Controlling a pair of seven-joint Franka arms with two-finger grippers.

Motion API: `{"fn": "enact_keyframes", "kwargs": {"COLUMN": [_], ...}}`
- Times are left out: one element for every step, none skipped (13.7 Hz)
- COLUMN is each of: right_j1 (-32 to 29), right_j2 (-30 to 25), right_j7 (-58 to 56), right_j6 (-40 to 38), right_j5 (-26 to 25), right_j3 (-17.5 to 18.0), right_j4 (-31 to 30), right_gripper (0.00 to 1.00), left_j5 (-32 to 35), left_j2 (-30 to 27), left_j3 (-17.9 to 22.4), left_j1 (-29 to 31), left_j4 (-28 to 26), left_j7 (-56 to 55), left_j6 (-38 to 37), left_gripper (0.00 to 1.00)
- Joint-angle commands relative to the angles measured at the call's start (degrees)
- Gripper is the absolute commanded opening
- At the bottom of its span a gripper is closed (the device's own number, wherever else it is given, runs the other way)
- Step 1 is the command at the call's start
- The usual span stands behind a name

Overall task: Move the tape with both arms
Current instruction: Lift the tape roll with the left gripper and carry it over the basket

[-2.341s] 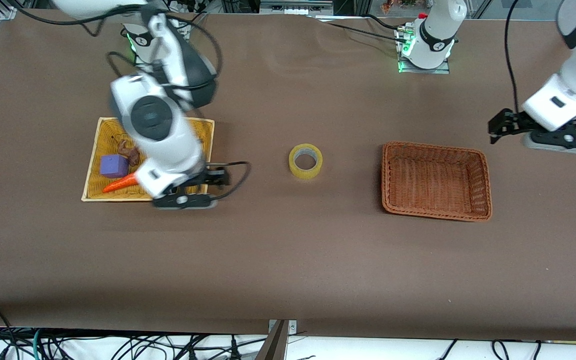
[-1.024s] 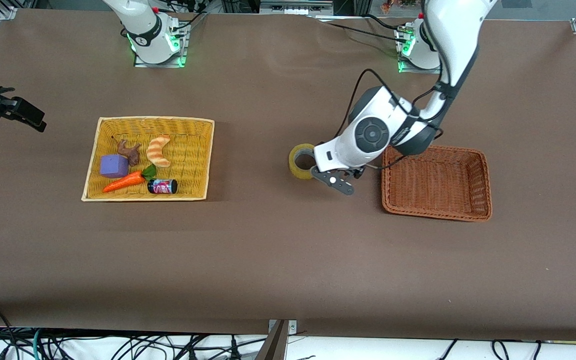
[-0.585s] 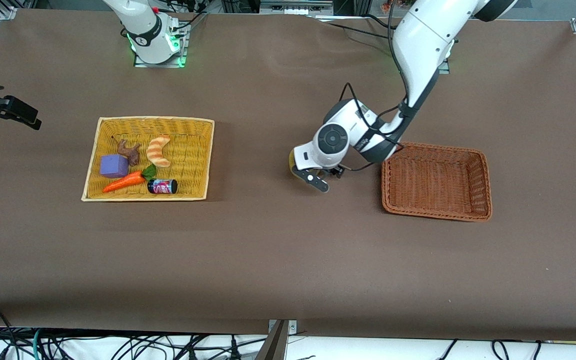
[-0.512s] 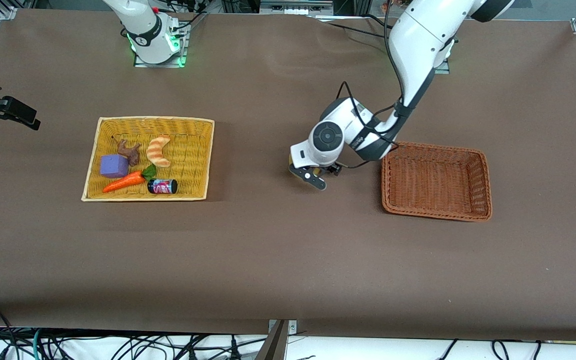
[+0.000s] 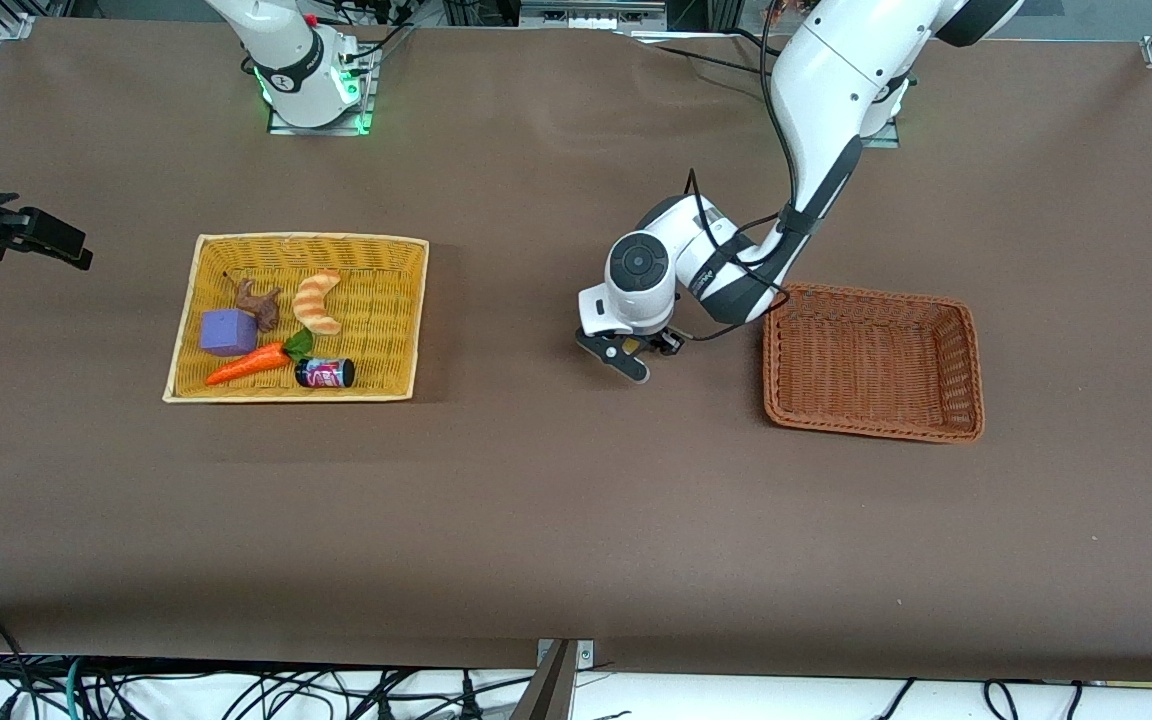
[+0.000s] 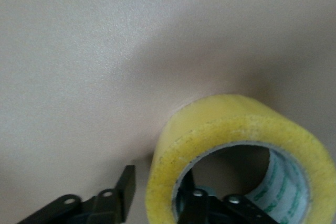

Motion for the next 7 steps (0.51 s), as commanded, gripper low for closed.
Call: {"fn": "enact_keyframes", "kwargs": {"right_j1": [-0.2,0.0,0.1,0.1,0.1,0.1,0.1], "right_j2": [0.4,0.8,0.9,0.9,1.0,1.0,1.0], "right_j7": [-0.8,-0.8,-0.7,-0.7,-0.7,-0.8,-0.8], "right_j6": [-0.5,-0.5,-0.4,-0.6,-0.6,-0.6,-0.6], "right_j5": [1.0,0.9,0.9,0.9,0.9,0.9,0.9], "right_j3": [-0.2,-0.1,0.2,0.4,0.4,0.4,0.3], "right_j4": [1.1,1.2,1.2,1.4,1.8,1.9,1.9], "right_gripper": [1.0,1.0,1.0,1.0,1.0,1.0,1.0], "left_j5": [1.7,1.7,1.9,1.8,1.2,1.0,0.3], "left_j2": [-2.4,-4.6,-7.2,-9.7,-11.8,-13.3,-14.5], "left_j3": [0.1,0.0,0.0,0.0,-0.1,-0.5,-0.9], "left_j1": [0.7,1.2,1.9,2.8,4.8,7.9,11.1], "left_j4": [1.7,1.8,1.8,1.8,1.8,1.8,1.8], "left_j7": [0.6,0.7,1.5,4.2,8.9,15.4,23.2], "left_j6": [-4.5,-8.8,-13.3,-16.9,-20.4,-24.1,-27.7], "left_gripper": [0.0,0.0,0.0,0.0,0.0,0.0,0.0]}}
